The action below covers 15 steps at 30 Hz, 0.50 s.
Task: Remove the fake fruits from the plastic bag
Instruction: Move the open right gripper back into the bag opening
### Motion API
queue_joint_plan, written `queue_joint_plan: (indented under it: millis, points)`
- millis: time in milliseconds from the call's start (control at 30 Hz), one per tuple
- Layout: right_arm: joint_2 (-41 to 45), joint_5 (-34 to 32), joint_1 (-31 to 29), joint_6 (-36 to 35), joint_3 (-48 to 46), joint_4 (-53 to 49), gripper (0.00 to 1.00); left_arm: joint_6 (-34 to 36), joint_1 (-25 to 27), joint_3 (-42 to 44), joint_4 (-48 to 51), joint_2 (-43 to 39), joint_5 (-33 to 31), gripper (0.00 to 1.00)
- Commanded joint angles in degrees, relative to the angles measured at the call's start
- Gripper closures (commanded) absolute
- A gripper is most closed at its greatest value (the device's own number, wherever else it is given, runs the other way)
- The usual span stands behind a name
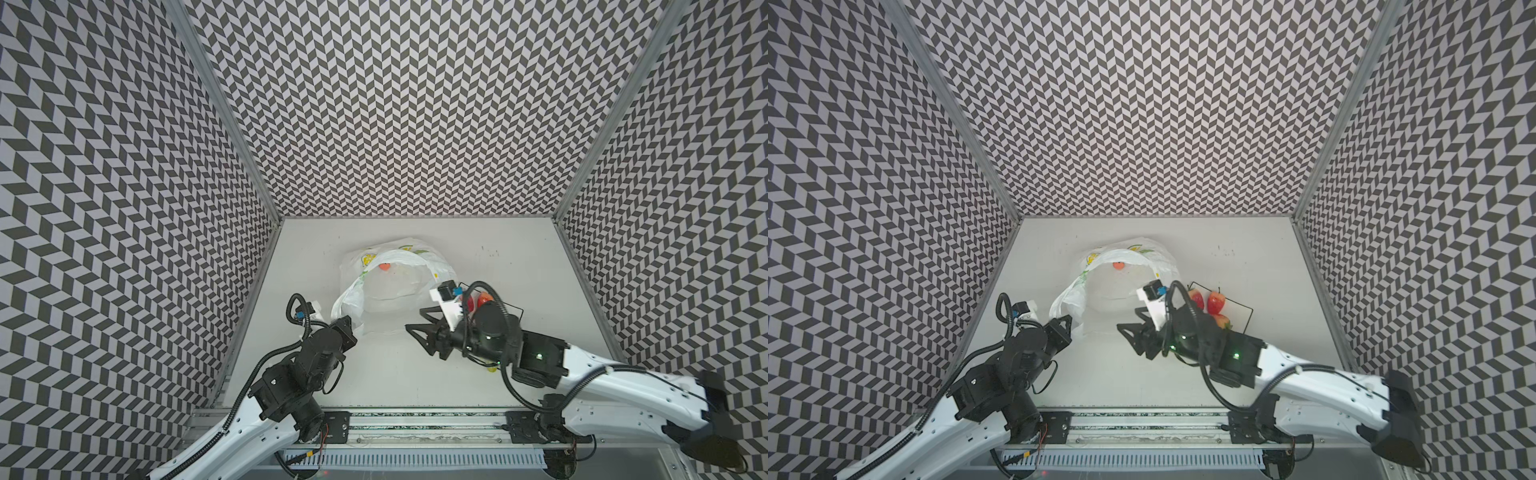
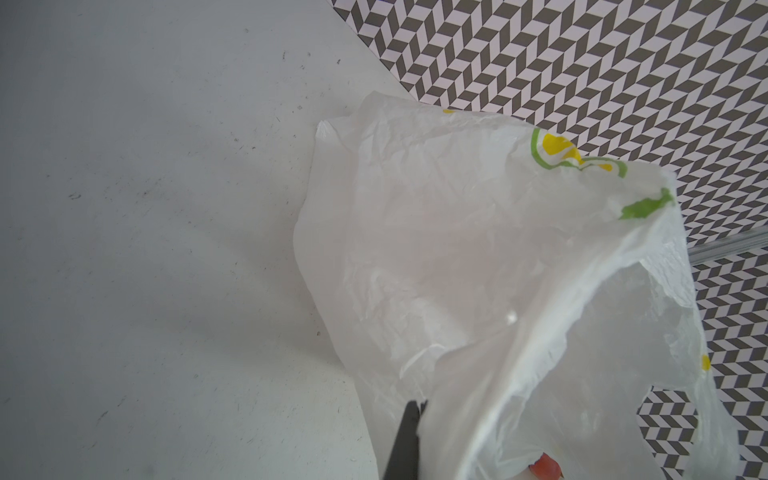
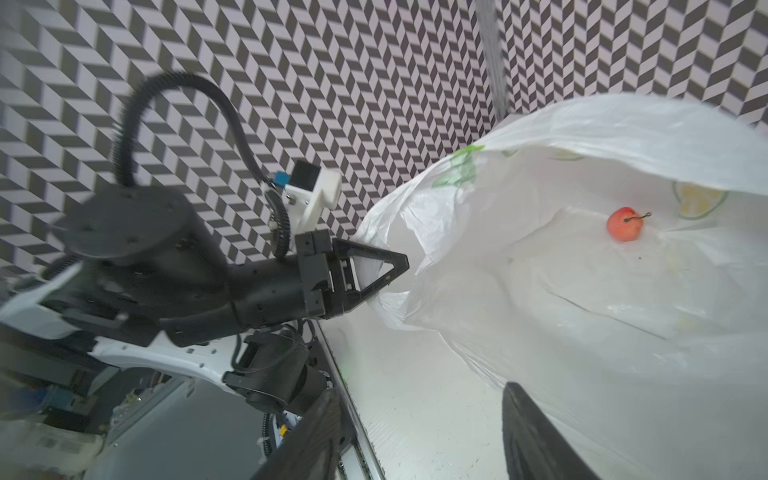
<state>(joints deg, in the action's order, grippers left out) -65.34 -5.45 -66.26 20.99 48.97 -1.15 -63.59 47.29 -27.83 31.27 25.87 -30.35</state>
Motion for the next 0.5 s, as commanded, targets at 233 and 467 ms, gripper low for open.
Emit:
queue_joint_plan:
  millis: [233, 467]
  points:
    - [-28.63, -14.73, 0.73, 12.28, 9.2, 15.69, 0.56, 2.09, 0.35, -1.74, -1.86, 0.01, -0.68, 1.0]
    - [-41.08, -10.4, 6.95, 30.85, 13.61, 19.61, 0.52, 2.96, 0.35, -2.11, -2.65, -0.51, -0.06, 1.0]
